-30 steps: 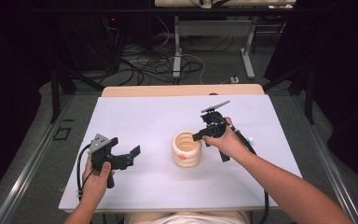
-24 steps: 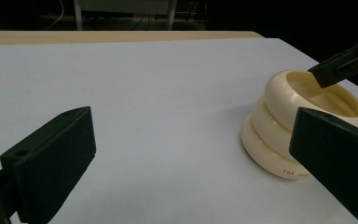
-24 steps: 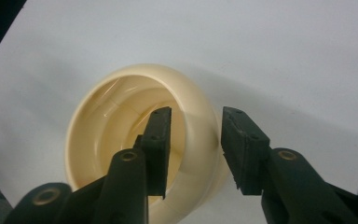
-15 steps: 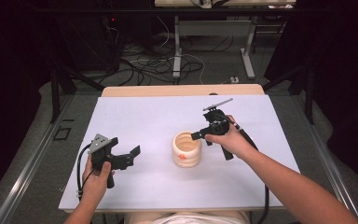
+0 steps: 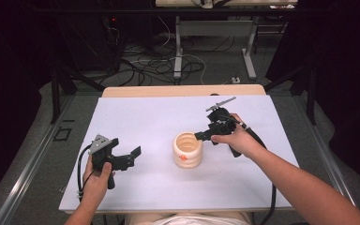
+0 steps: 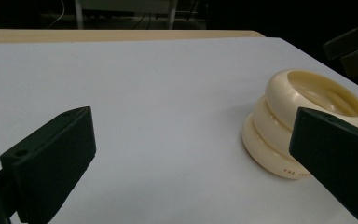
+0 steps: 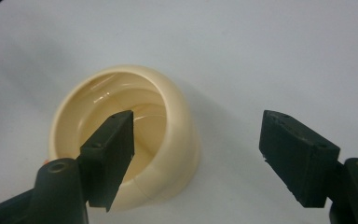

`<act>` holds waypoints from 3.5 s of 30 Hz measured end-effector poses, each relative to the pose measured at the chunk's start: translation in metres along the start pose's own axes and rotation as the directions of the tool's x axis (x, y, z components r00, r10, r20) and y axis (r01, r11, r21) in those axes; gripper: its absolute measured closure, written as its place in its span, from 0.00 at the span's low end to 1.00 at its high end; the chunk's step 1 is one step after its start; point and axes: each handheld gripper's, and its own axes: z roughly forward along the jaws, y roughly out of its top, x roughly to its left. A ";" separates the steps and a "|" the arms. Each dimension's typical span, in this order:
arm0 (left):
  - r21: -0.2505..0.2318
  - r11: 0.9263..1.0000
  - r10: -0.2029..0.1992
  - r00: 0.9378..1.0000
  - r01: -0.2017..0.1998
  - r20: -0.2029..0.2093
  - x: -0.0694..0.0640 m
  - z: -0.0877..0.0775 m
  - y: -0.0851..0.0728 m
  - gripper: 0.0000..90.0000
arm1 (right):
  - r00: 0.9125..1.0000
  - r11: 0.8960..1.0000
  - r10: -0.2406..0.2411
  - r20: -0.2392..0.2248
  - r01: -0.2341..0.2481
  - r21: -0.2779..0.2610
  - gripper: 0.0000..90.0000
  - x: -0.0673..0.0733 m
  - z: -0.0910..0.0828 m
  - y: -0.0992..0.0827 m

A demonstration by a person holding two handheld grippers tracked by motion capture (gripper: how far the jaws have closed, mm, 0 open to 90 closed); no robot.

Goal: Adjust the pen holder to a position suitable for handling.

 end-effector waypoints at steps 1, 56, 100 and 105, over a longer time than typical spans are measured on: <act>0.000 1.000 0.000 1.000 0.000 0.000 0.000 0.000 0.000 0.00 | 1.000 1.000 -0.022 0.017 0.021 0.005 0.29 -0.002 -0.001 0.000; -0.002 1.000 0.003 1.000 -0.003 -0.009 0.000 -0.001 0.001 0.00 | 0.790 0.808 -0.586 0.181 0.551 0.209 0.04 -0.053 -0.035 -0.019; 0.003 1.000 0.005 1.000 -0.005 -0.008 -0.001 0.001 0.000 0.00 | 0.465 0.396 -0.882 -0.079 0.821 0.412 0.44 -0.078 -0.009 -0.048; 0.004 1.000 0.006 1.000 -0.005 -0.009 -0.001 0.001 0.000 0.00 | 0.467 0.393 -0.880 -0.086 0.818 0.420 0.45 -0.081 -0.007 -0.051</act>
